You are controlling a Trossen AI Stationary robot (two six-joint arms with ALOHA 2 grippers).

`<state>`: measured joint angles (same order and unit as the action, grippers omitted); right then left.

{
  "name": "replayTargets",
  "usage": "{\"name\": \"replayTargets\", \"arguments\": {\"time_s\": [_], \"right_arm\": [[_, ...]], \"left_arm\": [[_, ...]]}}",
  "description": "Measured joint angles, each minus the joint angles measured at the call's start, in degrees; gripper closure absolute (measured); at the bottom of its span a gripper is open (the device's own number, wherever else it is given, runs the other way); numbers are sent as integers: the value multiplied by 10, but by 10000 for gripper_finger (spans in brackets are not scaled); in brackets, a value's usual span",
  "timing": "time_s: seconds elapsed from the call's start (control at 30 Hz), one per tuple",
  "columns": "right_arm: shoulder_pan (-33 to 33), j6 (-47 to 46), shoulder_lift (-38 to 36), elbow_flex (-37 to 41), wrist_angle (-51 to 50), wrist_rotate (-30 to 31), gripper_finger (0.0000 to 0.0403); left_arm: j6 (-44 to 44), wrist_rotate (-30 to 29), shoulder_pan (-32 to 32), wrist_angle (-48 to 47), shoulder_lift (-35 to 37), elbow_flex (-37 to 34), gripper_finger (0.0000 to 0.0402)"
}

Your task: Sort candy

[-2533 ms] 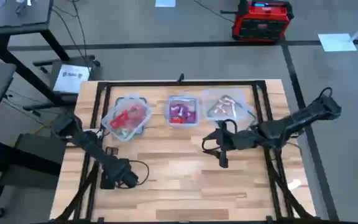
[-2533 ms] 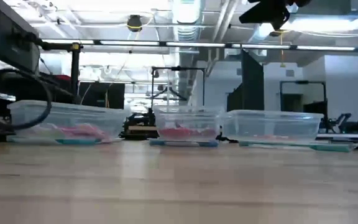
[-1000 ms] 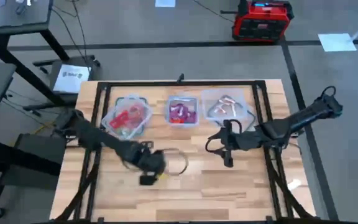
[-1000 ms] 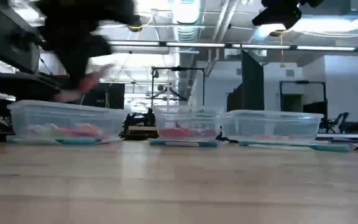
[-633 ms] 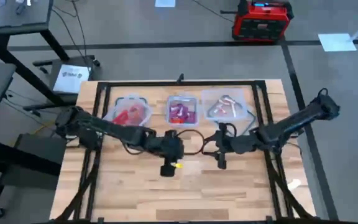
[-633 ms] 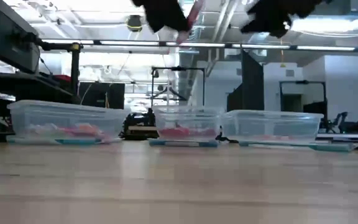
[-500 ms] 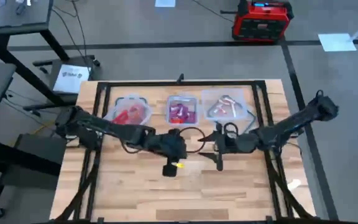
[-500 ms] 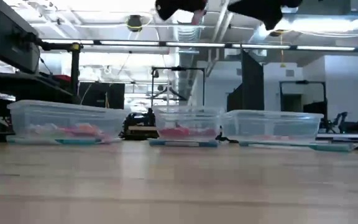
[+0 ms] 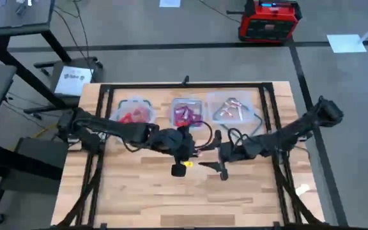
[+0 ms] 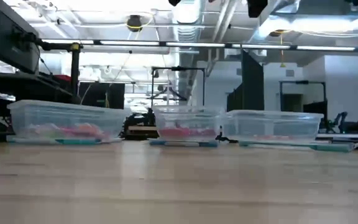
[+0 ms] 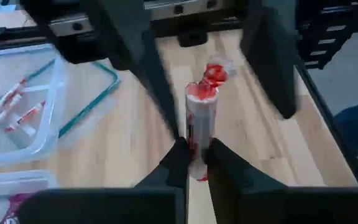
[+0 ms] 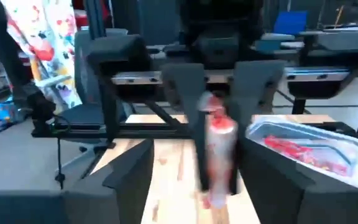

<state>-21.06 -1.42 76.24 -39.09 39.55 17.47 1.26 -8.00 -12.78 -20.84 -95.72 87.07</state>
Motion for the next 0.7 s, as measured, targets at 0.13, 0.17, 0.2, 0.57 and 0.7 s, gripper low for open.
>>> {"name": "replayTargets", "arguments": {"time_s": [0.13, 0.17, 0.2, 0.57, 0.7], "right_arm": [[14, 4, -1, 0, -2, -29, 258], [18, 2, 0, 0, -8, -36, 270], [21, -1, 0, 0, -9, -42, 284], [29, 25, -24, 0, -54, -47, 383], [46, 30, -82, 0, -152, -3, 383]], "left_arm": [[0, 0, 0, 11, 0, 0, 388], [0, 1, 0, 11, 0, 0, 388], [0, 1, 0, 11, 0, 0, 388], [3, -4, 9, -10, 0, 0, 340], [33, -75, 11, -109, 1, 0, 325]]}}
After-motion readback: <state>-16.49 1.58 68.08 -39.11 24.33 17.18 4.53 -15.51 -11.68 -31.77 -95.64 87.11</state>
